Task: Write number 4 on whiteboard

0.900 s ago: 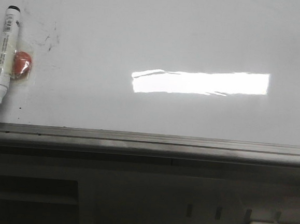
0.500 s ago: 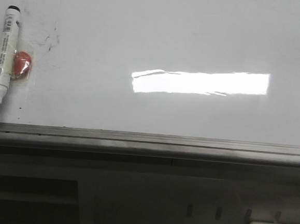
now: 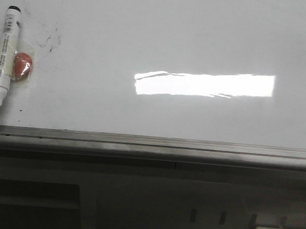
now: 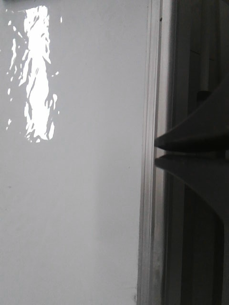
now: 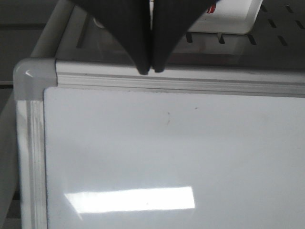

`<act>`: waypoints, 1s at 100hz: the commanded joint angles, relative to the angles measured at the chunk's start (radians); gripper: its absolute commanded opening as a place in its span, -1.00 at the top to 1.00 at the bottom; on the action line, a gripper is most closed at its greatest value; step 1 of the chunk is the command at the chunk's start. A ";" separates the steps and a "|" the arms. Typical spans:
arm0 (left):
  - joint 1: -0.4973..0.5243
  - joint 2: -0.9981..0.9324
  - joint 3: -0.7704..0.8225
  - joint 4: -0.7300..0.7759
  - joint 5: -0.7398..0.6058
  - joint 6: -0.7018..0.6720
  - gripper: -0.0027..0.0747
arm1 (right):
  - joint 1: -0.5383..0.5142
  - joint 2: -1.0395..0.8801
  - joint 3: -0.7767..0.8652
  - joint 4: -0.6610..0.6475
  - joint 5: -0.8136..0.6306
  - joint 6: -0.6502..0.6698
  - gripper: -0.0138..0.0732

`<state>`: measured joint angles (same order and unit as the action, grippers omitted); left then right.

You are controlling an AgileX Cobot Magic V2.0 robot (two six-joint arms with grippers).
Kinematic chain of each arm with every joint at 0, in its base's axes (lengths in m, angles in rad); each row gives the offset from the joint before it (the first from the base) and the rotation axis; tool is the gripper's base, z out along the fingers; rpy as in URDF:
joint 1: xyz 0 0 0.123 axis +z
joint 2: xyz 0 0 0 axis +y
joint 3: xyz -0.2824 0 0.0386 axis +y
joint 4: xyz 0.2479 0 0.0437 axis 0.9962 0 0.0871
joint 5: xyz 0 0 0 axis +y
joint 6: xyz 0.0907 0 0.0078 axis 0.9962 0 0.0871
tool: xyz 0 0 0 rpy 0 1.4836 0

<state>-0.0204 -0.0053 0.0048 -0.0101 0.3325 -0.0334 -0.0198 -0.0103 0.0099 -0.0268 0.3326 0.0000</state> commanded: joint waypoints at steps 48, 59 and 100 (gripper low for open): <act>0.003 -0.025 0.034 -0.009 -0.077 -0.001 0.98 | -0.005 -0.015 0.024 -0.029 -0.070 -0.012 0.85; 0.003 -0.025 0.034 -0.009 -0.093 -0.001 0.98 | -0.005 -0.015 0.024 -0.029 -0.263 -0.012 0.85; 0.003 -0.025 0.034 0.010 -0.148 -0.001 0.98 | -0.005 -0.015 0.024 -0.031 -0.617 -0.012 0.85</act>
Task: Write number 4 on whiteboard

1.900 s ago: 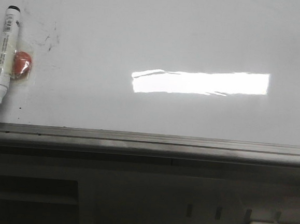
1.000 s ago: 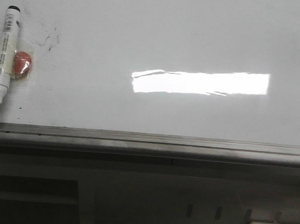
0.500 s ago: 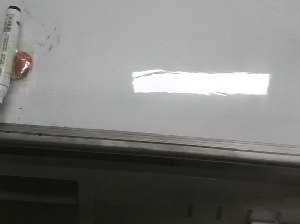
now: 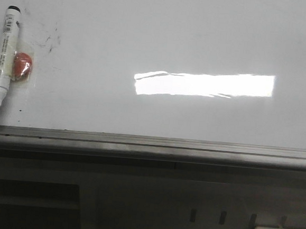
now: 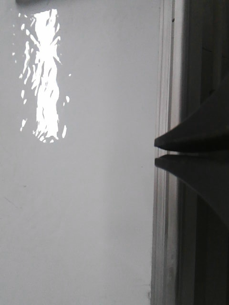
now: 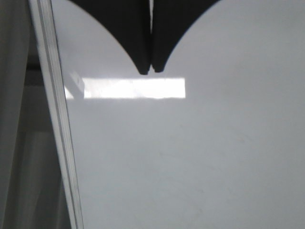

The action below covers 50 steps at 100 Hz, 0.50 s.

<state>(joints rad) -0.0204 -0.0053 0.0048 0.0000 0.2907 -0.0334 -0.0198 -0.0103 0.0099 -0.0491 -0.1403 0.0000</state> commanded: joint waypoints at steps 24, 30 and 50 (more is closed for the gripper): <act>0.004 -0.025 0.032 0.000 -0.302 -0.001 0.98 | -0.005 -0.014 0.010 -0.005 0.062 -0.012 0.85; 0.004 -0.022 0.021 0.000 -0.304 -0.001 0.98 | -0.005 0.002 -0.017 0.025 0.125 -0.012 0.85; 0.004 0.087 -0.071 -0.023 -0.210 -0.008 0.98 | -0.005 0.211 -0.142 0.085 0.280 -0.012 0.82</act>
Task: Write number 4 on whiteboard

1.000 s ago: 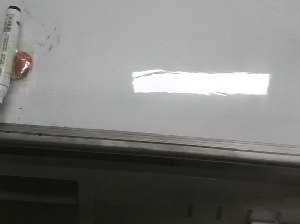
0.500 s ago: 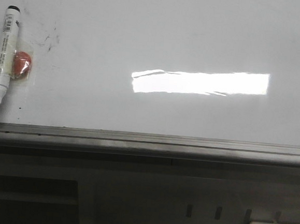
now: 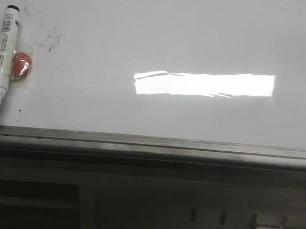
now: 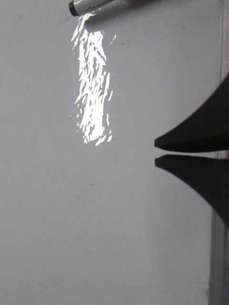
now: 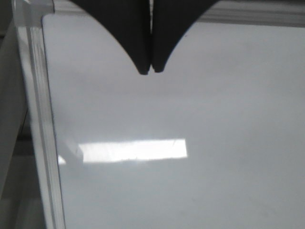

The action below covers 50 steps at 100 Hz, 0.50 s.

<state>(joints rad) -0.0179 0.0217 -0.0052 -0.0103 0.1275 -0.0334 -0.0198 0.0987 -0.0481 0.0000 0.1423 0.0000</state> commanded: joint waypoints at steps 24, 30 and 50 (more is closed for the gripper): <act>0.002 0.238 -0.214 -0.013 -0.005 -0.008 0.98 | -0.005 0.347 -0.202 0.115 0.069 -0.012 0.83; -0.002 0.271 -0.226 -0.013 0.002 -0.008 0.86 | -0.005 0.365 -0.207 0.115 0.066 -0.012 0.83; -0.004 0.373 -0.212 -0.056 -0.160 -0.008 -0.08 | -0.005 0.376 -0.207 0.115 0.058 -0.012 0.83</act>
<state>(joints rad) -0.0179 0.3410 -0.1931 -0.0251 0.1437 -0.0334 -0.0198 0.4611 -0.2186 0.1116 0.2660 0.0000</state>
